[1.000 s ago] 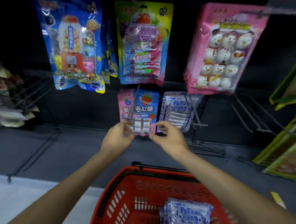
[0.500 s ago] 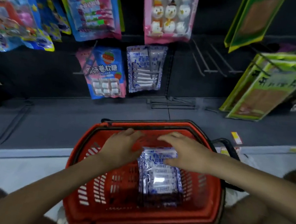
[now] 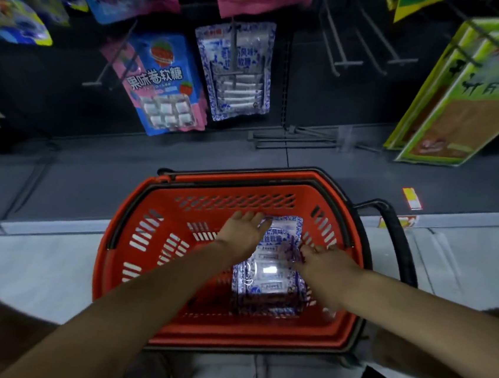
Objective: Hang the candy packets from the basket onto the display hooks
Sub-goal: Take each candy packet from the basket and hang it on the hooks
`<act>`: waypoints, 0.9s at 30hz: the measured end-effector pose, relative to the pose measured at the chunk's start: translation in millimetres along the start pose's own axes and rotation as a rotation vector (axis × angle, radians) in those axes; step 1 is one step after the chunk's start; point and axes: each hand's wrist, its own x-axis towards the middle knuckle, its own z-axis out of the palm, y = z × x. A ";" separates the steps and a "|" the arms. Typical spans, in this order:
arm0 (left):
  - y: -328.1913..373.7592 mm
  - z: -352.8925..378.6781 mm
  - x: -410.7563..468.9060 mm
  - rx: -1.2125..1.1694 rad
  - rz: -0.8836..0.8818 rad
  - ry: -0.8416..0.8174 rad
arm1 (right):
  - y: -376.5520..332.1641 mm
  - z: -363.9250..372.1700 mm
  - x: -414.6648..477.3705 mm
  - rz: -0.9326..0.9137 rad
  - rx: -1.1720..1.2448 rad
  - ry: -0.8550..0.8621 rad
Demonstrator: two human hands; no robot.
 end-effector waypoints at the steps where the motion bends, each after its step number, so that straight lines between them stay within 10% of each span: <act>1: 4.4 0.8 5.6 -0.003 -0.017 0.007 | -0.6 1.1 0.2 -0.002 0.013 -0.038; 11: 35.2 1.8 33.0 -0.157 -0.264 0.012 | 3.5 -2.4 1.5 -0.004 0.048 0.048; 27: -27.2 -67.0 -25.6 -0.552 -0.080 0.116 | 23.2 -29.8 12.3 0.136 0.181 0.109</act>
